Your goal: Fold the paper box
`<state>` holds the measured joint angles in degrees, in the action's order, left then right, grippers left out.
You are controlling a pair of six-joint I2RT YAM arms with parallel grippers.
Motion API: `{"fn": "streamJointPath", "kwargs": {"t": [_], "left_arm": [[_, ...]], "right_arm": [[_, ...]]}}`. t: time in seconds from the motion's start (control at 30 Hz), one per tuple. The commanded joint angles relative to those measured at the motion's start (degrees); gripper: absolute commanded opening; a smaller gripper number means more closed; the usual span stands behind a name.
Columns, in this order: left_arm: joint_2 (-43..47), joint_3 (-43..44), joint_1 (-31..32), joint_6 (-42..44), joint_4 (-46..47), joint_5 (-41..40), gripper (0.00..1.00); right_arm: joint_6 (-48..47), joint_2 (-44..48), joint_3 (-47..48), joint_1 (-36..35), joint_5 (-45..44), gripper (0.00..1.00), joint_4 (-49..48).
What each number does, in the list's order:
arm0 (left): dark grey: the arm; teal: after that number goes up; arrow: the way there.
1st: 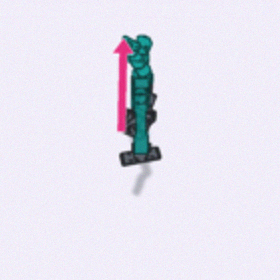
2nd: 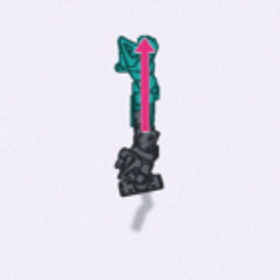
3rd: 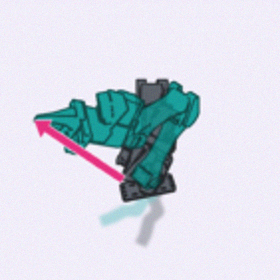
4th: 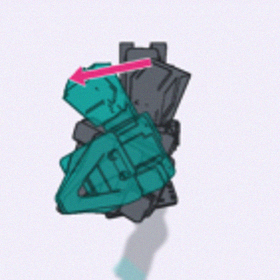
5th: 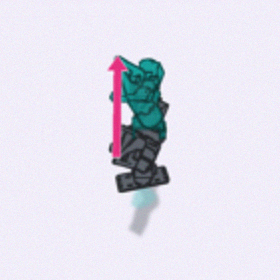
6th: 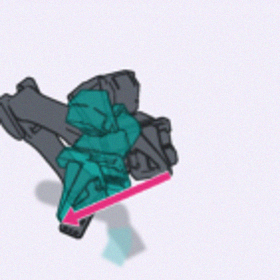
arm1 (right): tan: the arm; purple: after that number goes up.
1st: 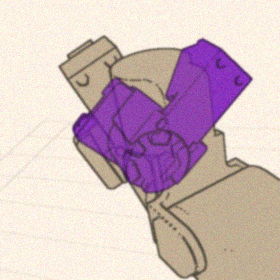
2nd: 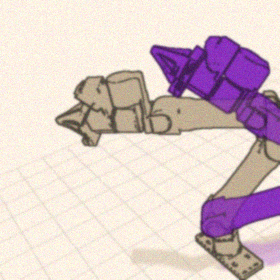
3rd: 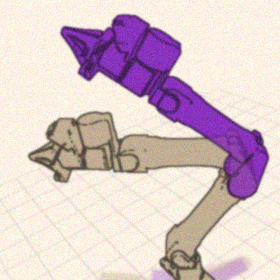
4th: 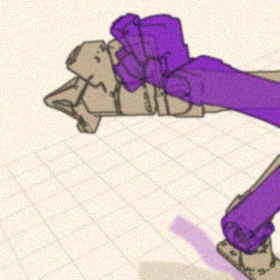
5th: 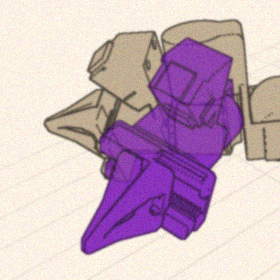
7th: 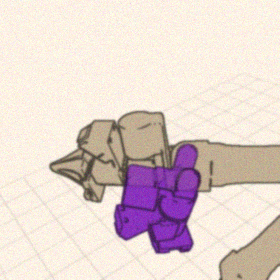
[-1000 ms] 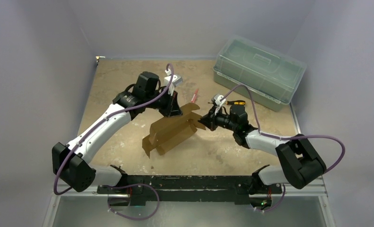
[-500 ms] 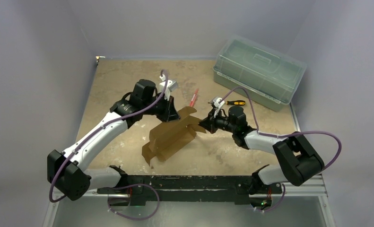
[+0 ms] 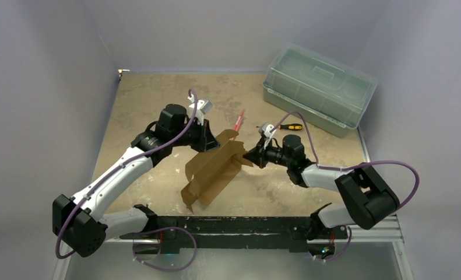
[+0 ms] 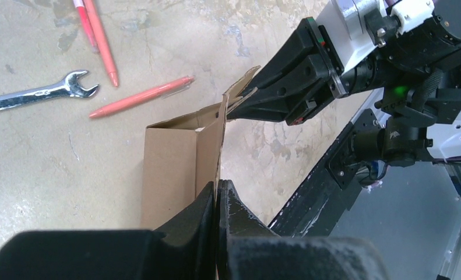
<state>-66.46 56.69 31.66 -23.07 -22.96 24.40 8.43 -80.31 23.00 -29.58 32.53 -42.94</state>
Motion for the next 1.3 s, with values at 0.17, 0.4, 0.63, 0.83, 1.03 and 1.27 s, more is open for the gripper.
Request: {"fn": "streamJointPath", "kwargs": {"t": [0.17, 0.4, 0.63, 0.83, 1.03, 1.27], "left_arm": [[2.82, -1.56, 0.22, -2.20, 2.51, -3.64, 0.00], [2.39, -1.41, 0.24, -1.45, 1.71, -4.16, 0.00], [1.80, -1.25, 0.24, -0.48, 0.70, -3.98, 0.00], [0.81, 0.16, 0.23, 2.02, -2.27, -3.92, 0.00], [0.08, 0.70, 0.24, 3.27, -3.45, -3.66, 0.00], [-1.01, 2.01, 0.24, 5.01, -4.91, -3.75, 0.00]], "right_arm": [[-3.32, -0.48, 0.08, -2.33, 0.60, 0.06, -3.93], [-5.61, -0.35, 0.72, -3.81, 1.58, 0.13, -2.26], [-7.91, 0.17, 1.39, -4.17, 5.17, 0.22, -0.04], [-11.64, 1.43, 2.63, -4.34, 7.70, 0.30, 3.04], [-14.13, 2.11, 4.51, -4.34, 9.66, 0.32, 7.29], [-18.25, 2.34, 7.85, -4.12, 11.67, 0.42, 14.06]]}}
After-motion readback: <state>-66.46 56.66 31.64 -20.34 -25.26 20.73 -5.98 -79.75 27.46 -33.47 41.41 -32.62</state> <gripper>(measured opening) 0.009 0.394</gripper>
